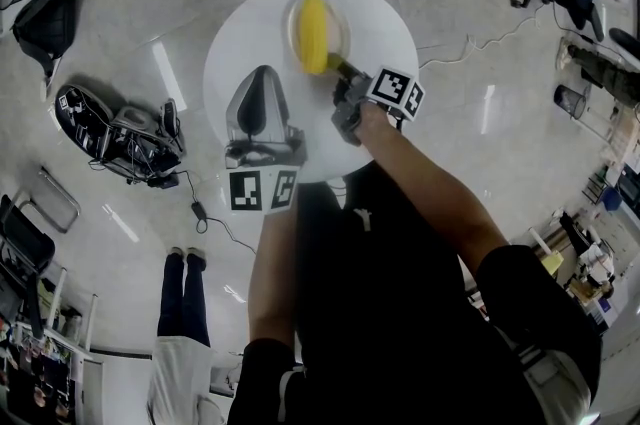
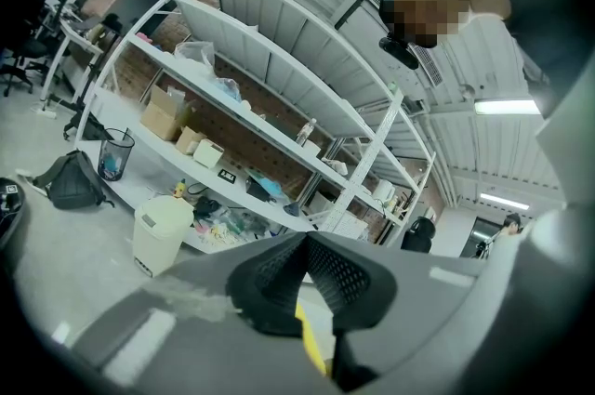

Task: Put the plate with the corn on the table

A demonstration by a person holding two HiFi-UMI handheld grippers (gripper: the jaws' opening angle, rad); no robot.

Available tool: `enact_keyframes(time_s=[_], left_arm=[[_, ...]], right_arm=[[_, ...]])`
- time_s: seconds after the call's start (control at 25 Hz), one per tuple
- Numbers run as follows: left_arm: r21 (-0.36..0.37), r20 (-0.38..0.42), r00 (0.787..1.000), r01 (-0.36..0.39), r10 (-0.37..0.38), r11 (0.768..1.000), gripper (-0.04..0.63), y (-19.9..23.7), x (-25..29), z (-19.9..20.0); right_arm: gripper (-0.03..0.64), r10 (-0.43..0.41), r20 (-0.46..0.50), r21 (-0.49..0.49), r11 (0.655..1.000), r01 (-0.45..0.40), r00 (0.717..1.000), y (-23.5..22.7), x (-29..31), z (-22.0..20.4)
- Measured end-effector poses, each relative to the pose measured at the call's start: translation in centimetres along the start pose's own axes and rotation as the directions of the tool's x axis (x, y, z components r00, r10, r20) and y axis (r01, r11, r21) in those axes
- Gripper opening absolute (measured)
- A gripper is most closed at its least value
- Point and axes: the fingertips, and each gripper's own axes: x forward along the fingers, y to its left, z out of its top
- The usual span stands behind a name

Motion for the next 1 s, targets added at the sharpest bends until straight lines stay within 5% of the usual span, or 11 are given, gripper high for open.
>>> enact_keyframes(time_s=[1.0], left_arm=[[-0.008, 0.021, 1.000, 0.003, -0.003, 1.000, 0.005, -0.39, -0.30, 0.47]], right_arm=[[0.135, -0.030, -0.017, -0.012, 0.999, 0.030, 0.999, -0.35, -0.46, -0.19]])
